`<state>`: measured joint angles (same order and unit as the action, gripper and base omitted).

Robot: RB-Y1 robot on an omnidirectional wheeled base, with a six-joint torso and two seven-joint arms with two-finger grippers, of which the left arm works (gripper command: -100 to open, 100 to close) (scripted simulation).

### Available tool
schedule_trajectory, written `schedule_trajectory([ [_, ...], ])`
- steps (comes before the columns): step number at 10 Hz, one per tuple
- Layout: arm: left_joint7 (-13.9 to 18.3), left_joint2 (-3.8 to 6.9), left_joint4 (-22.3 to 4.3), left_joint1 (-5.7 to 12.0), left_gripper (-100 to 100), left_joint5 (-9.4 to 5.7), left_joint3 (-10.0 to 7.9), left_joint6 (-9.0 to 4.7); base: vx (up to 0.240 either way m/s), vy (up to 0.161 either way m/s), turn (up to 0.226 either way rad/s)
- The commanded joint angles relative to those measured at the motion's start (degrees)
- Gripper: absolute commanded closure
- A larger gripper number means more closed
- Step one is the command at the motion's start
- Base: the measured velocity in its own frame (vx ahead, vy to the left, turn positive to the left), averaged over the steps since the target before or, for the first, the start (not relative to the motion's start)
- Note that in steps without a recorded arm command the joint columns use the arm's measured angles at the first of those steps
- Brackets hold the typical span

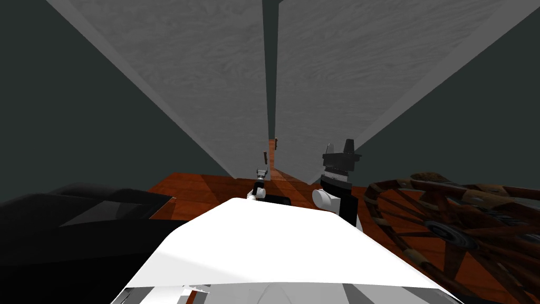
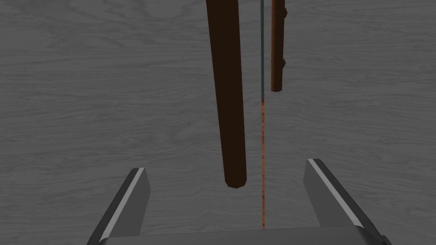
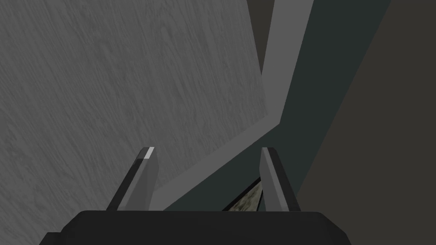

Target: Push the door open

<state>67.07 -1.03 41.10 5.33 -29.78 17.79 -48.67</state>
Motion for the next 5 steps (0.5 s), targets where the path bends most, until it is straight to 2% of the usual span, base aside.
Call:
schedule_trajectory([
  [1,0.35,1.49,-0.90,0.64,-100,-0.16,-0.20,-0.28,0.176,-0.013,-0.030],
  [3,0.59,2.48,-1.10,0.62,-100,-0.26,-0.32,-0.48,0.183,-0.005,-0.022],
  [5,0.84,2.59,-1.31,0.59,-100,-0.37,-0.44,-0.69,0.180,0.005,-0.028],
])
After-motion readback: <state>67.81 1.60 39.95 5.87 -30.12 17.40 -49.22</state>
